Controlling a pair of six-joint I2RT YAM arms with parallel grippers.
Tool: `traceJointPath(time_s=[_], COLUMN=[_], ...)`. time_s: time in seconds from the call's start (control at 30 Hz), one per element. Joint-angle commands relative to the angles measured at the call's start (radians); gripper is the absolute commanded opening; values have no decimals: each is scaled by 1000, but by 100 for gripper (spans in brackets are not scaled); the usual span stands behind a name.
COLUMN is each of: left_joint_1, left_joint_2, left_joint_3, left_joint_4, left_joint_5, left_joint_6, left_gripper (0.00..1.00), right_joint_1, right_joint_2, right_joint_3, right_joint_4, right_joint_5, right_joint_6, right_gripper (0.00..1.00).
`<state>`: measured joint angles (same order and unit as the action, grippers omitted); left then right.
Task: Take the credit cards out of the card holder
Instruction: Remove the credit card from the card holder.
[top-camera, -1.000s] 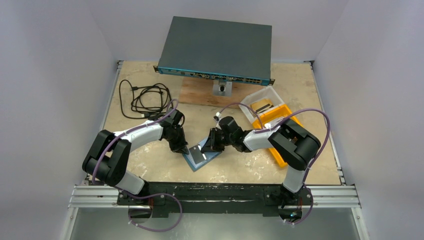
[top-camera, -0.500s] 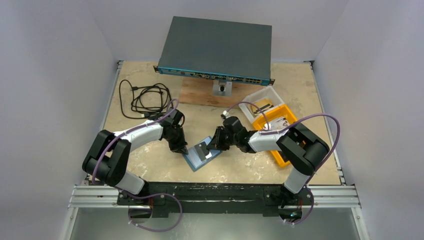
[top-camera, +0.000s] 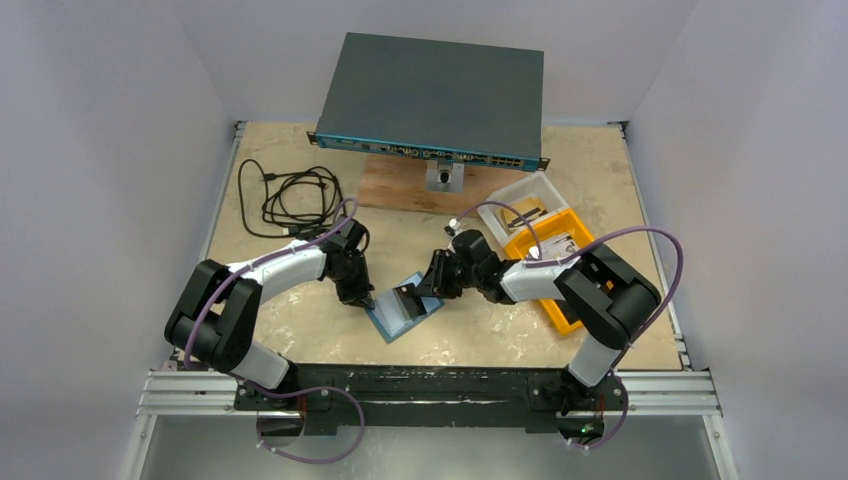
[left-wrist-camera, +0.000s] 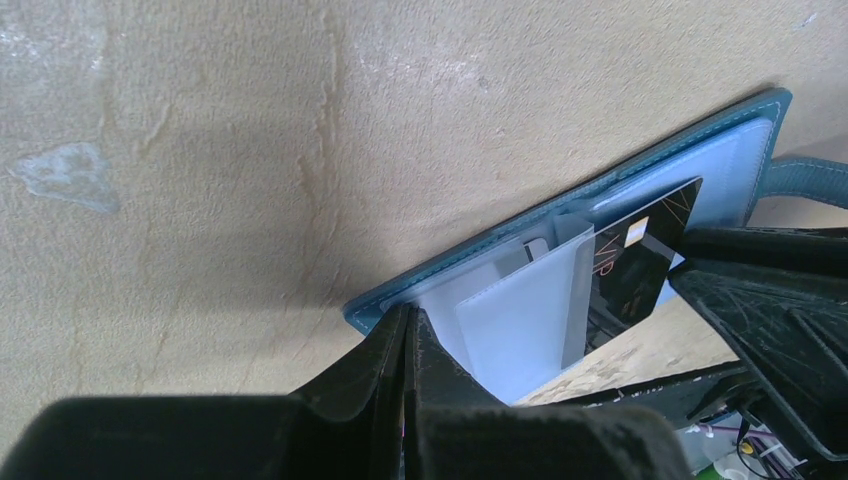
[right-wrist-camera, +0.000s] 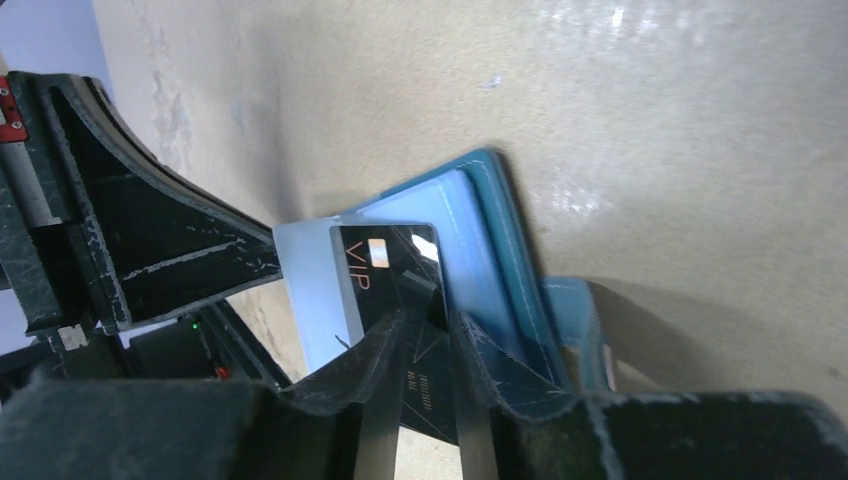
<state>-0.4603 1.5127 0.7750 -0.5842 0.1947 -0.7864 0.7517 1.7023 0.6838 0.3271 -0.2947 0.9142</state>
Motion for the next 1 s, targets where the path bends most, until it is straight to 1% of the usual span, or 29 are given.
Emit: traceJointPath(time_s=[0.0,0.17,0.3,0.37,0.5,0.63,0.77,0.8,0.87,0.97], left_joint_1=[2,2,2,2,2,-1,-31,-41,-56,-71], left_joint_2=[21,26,17,-7,-102,-187,-213,-198,-159,-97], left_joint_3=[-3,3,6,18,52,91,108,111,111,89], left_joint_4=[-38,-38,-40,-60,-115,-148,-118,-110,-86,-12], left_joint_5=[-69,-64,-58,-67,-81,-58,-14,-6,8,39], left_joint_6=[39,41,41,43,58,64,51,44,33,18], left_gripper=[0,0,0,0,0,11,15,14,10,0], right_joint_1=[0,2,6,4,4,5,5,5,5,5], right_joint_2=[58,81,85,85,80,77,79,80,82,83], right_joint_3=[24,31,35,35,24,21,24,25,27,27], right_joint_4=[31,46,27,11,-7,-11,-14,-15,-16,-17], right_joint_5=[-84,-123,-114,-102,-81,-72,-72,-72,-75,-79], right_joint_6=[-43,-50,-52,-55,-54,-52,-54,-56,-58,-63], right_gripper=[25,26,27,27,26,26,26,26,27,29])
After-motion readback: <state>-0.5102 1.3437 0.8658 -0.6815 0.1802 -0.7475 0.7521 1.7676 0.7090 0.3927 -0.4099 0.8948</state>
